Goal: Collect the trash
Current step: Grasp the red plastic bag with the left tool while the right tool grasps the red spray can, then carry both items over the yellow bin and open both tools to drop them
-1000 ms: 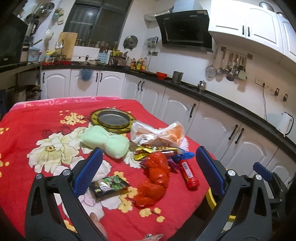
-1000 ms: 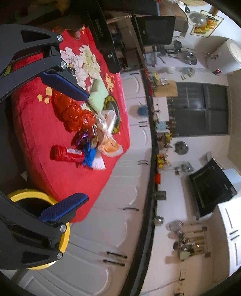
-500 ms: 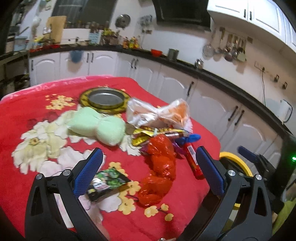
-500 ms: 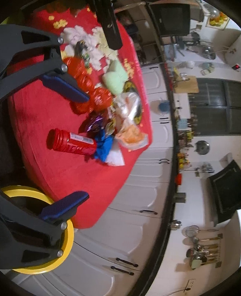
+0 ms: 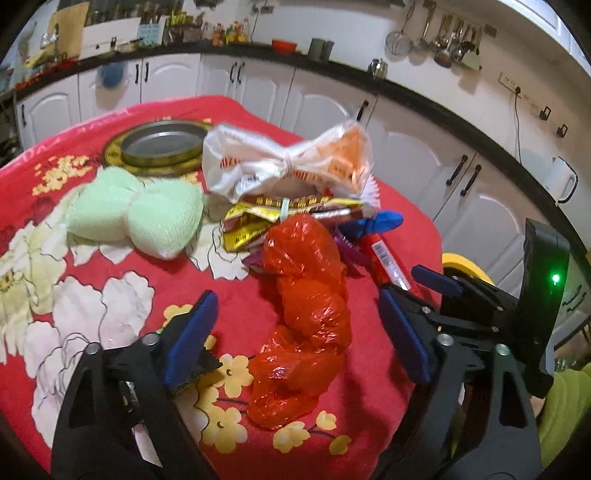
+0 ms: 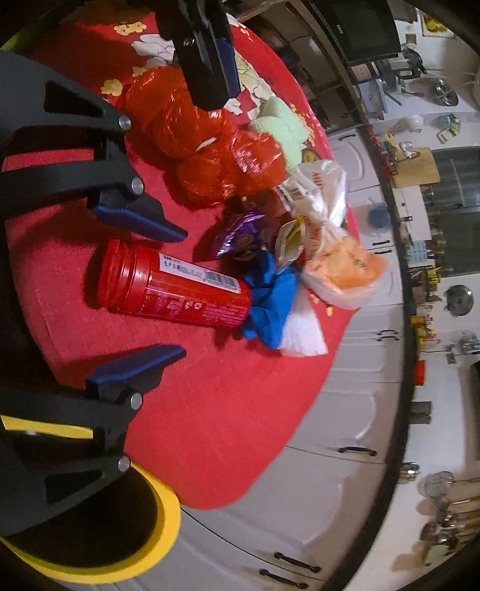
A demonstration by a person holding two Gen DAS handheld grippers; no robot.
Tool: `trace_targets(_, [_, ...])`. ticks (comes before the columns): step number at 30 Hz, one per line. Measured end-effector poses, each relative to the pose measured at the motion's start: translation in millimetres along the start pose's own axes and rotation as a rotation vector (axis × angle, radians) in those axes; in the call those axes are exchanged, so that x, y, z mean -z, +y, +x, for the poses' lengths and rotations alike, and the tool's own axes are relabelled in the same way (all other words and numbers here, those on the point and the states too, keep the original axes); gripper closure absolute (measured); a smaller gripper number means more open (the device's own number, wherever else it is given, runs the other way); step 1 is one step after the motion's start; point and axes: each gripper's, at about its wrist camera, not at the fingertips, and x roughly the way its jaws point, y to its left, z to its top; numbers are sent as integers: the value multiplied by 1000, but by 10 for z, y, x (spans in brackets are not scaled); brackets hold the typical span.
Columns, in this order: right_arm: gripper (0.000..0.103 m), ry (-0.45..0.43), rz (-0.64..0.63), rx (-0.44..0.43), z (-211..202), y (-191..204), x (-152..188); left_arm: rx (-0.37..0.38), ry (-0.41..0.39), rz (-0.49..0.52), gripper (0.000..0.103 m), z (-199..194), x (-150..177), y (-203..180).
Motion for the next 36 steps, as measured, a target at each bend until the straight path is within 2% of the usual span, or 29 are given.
trace_targets(4, [68,11,12,-23,24,-4,51,14,41,17,36,91,41,-18])
trace_targets(7, [68,0,-2,-19,-12,32,89,32,73,29,46,155,92,-39])
trace_targets(12, [69,-12,-3,-40,-121,59,193,39,112,52,75,222,157,-84])
trace_targets(15, [69,-19,2,-48,-184,53,219,45,116,66,81,200,190,-104])
trace_targets(20, [69,-36,17,-53,-318,34,234,65,104,63,85,74,219,-128])
trace_targets(26, [70,-72,36,-47,-513,-39,229,114,47,71,86,-208,193,-277])
trace_targets(31, [70,-118,74,-12,-733,-206,217,142,0,122,86,-322,177,-532])
trace_targets(36, [70,-154,129,49,-941,-460,258,173,5,157,86,-286,151,-737])
